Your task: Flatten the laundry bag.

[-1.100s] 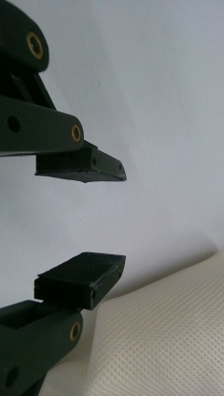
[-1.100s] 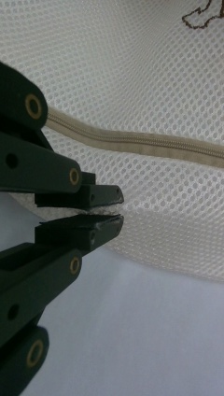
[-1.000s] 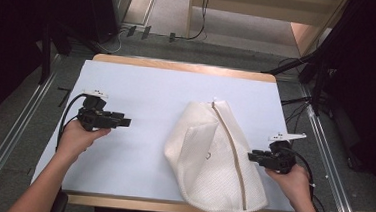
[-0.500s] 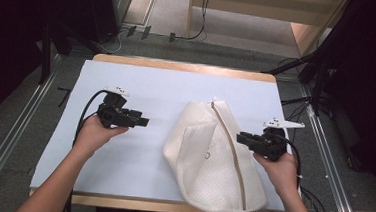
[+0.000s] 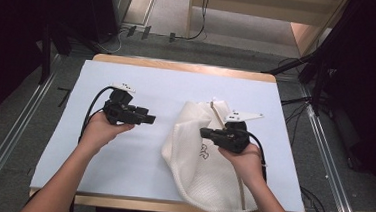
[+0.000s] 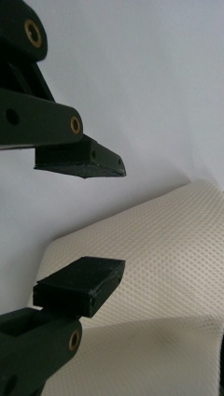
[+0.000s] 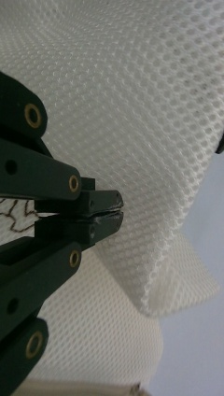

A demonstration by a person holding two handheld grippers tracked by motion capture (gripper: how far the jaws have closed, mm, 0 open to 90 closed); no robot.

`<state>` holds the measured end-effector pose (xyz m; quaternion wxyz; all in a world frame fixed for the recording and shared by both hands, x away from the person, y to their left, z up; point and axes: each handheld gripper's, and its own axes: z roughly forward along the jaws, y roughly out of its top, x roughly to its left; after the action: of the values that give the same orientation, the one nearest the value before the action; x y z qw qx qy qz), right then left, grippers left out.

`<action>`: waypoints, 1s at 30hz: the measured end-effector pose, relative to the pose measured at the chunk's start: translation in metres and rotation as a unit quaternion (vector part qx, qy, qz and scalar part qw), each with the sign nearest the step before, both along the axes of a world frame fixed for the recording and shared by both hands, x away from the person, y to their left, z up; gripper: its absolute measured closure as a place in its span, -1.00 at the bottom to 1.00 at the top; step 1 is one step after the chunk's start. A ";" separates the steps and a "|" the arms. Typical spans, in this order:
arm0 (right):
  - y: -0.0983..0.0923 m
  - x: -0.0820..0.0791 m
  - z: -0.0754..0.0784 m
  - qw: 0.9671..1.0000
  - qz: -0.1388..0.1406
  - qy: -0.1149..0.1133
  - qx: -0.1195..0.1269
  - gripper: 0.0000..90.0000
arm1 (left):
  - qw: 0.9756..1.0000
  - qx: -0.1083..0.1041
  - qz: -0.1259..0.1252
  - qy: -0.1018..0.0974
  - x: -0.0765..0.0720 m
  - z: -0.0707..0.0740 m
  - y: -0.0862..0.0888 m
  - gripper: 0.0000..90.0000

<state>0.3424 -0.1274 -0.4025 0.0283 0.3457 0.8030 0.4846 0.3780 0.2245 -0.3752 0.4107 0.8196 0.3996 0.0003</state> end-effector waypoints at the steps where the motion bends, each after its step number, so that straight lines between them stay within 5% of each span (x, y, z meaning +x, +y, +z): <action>1: 0.012 0.004 -0.007 1.000 0.007 0.003 -0.008 0.98 | 1.000 -0.004 0.002 0.000 0.000 0.000 0.002 0.09; 13: 0.057 0.019 -0.041 0.998 0.026 0.016 -0.048 0.99 | 1.000 -0.014 0.002 -0.004 0.006 0.010 0.003 0.07; 18: 0.073 0.021 -0.056 0.997 0.036 0.019 -0.067 1.00 | 1.000 -0.004 -0.011 -0.007 0.011 0.010 -0.014 0.06; 23: 0.081 0.018 -0.059 0.997 0.038 0.010 -0.070 1.00 | 1.000 0.002 -0.015 -0.002 0.018 0.005 -0.025 0.01; 26: 0.080 0.018 -0.058 0.997 0.039 0.007 -0.071 1.00 | 0.999 0.000 -0.026 0.022 0.024 -0.005 -0.037 -0.04; 30: 0.080 0.017 -0.057 0.996 0.039 0.003 -0.075 1.00 | 0.999 0.018 -0.035 0.010 0.020 0.000 -0.037 -0.02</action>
<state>0.3598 -0.0478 -0.4595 0.0328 0.3124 0.8501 0.4226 0.3976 0.1872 -0.3748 0.3917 0.8401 0.3750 -0.0151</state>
